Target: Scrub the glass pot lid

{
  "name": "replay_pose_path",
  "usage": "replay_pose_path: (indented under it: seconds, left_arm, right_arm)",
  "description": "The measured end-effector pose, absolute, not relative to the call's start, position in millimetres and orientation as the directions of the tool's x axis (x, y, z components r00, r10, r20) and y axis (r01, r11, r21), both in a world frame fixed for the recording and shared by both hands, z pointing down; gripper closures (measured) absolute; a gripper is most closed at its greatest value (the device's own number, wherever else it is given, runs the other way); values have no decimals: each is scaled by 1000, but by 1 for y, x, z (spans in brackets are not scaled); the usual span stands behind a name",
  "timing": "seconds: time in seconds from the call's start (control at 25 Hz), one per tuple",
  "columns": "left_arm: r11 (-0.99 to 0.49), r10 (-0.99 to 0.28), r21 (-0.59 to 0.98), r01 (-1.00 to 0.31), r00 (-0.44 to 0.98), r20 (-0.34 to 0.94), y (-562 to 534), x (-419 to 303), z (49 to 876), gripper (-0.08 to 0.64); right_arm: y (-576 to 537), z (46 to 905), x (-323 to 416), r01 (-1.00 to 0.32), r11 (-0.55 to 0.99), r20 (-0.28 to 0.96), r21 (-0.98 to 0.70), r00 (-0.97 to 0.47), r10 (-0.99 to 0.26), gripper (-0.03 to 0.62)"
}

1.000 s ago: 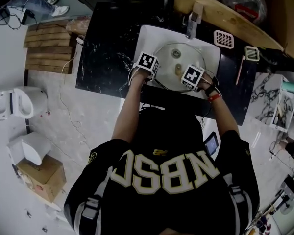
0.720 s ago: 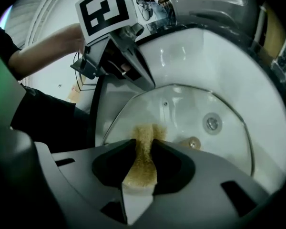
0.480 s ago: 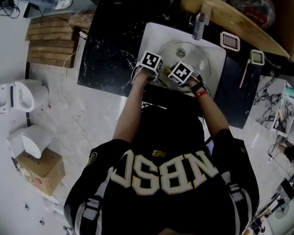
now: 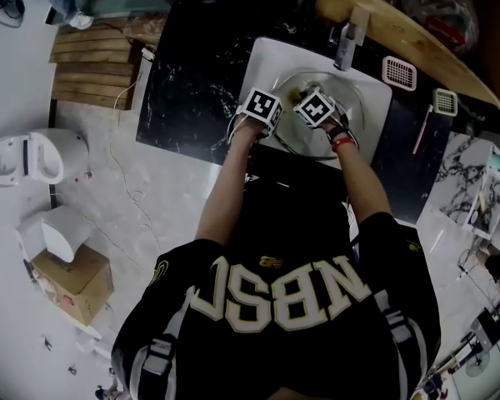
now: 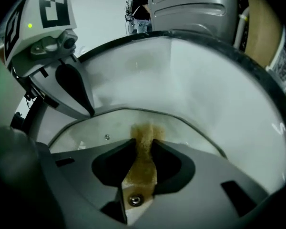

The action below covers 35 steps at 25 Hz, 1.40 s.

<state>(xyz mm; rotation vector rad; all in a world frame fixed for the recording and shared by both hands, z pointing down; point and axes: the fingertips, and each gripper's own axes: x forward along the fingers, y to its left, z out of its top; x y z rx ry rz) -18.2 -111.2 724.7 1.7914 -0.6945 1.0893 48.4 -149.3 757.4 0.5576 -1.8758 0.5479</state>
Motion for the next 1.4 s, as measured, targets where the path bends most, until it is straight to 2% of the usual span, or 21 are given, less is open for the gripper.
replay_pose_path:
  seconds: [0.32,0.64,0.92,1.16,1.4]
  left_arm:
    - [-427,-9,409,-806,456,890,-112,-18,724,548]
    - [-429,-8,411,-804,459,889,-111,-19,726,548]
    - [-445,-13,405,-799,458,889,-112,-18,726,548]
    - [-449,-14,406,-796,460,888,-112,-18,725,548]
    - [-449,-13,406,-796,460,888,-112,-18,725,548]
  right_arm:
    - [-167,763,107,-652,759,965,-2,-200,-169,472]
    - [-150,743,169,-652,753,987,94,-38,-156,474]
    - [-111,723,192,-582,809,996,88,58,-67,480]
    - [-67,708,171,-560,824,996,-84,-24,85,483]
    - [-44,704,103,-512,818,955,-262,-258,144,483]
